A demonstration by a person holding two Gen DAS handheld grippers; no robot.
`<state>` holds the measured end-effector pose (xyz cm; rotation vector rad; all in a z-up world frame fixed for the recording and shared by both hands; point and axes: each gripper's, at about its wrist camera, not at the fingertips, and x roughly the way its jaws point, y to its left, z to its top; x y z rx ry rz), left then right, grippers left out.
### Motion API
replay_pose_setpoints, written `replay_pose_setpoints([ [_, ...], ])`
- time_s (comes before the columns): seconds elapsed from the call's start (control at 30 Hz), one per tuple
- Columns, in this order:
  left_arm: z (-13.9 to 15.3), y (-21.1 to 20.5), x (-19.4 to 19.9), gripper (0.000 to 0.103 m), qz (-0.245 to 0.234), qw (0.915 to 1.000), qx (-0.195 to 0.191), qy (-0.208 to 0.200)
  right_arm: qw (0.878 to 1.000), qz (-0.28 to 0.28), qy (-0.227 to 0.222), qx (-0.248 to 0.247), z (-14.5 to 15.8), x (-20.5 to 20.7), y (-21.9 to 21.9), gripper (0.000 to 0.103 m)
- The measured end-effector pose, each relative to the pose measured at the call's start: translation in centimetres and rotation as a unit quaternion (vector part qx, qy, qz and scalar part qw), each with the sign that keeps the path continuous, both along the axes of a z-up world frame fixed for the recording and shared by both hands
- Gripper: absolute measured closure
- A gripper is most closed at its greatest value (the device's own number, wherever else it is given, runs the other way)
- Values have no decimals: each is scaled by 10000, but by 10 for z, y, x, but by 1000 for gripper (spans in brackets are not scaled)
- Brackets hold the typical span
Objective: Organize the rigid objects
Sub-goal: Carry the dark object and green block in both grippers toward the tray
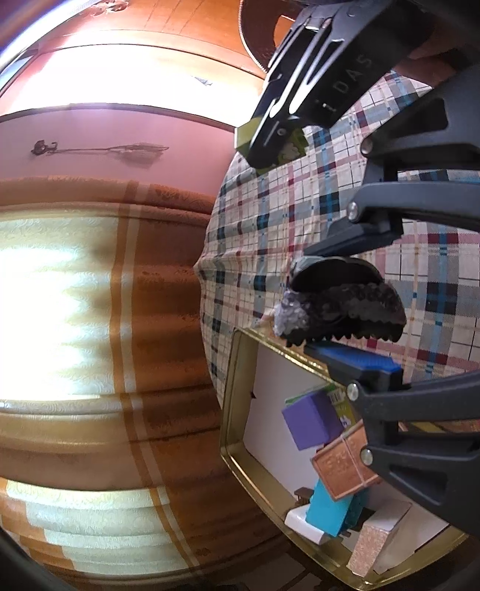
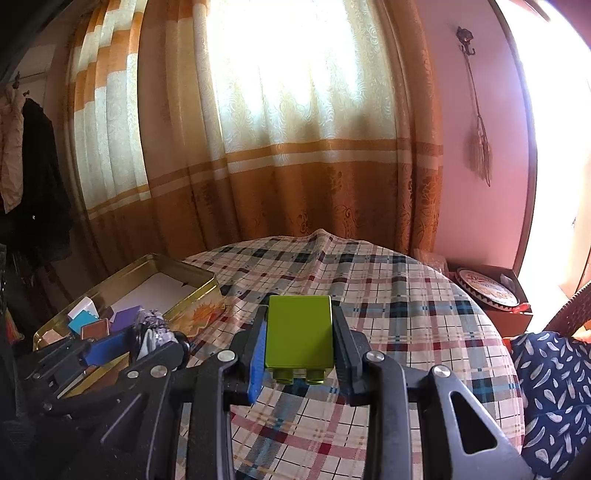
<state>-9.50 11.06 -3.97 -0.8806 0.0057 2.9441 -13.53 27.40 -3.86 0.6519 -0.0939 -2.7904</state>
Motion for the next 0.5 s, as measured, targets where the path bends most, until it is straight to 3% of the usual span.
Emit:
replay_pose_setpoints([
  [0.5, -1, -12, 8, 59, 163, 9998, 13, 80, 9997, 117, 212, 73, 4, 9, -12, 69],
])
